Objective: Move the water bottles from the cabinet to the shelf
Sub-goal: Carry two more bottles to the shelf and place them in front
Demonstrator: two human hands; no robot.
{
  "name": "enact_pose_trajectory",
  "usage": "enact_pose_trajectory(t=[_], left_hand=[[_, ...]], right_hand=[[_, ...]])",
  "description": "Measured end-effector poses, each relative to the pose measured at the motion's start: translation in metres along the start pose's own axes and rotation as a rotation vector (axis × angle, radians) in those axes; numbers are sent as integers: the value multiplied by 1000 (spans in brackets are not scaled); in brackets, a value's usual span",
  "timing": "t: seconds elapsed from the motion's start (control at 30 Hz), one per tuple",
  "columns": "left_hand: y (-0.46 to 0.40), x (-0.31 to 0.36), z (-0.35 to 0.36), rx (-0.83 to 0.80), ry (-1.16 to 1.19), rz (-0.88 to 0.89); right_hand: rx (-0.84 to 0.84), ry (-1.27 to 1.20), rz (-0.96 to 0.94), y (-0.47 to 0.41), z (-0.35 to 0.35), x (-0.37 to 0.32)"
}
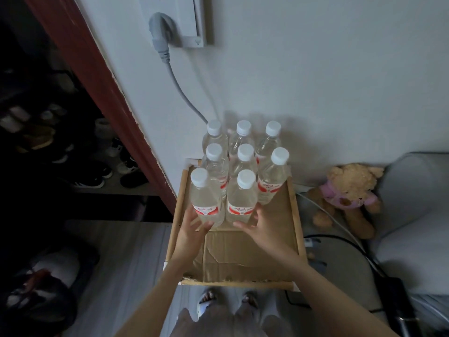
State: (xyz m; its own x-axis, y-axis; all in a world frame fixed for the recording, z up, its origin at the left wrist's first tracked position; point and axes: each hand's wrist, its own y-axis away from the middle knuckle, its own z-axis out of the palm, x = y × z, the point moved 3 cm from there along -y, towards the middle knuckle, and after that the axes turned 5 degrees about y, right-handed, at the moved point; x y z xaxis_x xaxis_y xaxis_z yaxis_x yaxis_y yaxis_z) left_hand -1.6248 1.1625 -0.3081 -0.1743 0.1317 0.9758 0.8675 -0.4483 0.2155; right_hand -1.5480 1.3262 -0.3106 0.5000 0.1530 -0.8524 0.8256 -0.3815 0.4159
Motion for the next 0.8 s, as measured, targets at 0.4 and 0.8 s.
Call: enact_pose_trajectory(t=[0.4, 0.8], left_hand=[[-8, -11, 13, 70, -39, -46], [-11, -15, 15, 82, -65, -31]], right_hand=[[60, -40, -5, 0, -4, 2], [67, -95, 32, -2, -3, -1]])
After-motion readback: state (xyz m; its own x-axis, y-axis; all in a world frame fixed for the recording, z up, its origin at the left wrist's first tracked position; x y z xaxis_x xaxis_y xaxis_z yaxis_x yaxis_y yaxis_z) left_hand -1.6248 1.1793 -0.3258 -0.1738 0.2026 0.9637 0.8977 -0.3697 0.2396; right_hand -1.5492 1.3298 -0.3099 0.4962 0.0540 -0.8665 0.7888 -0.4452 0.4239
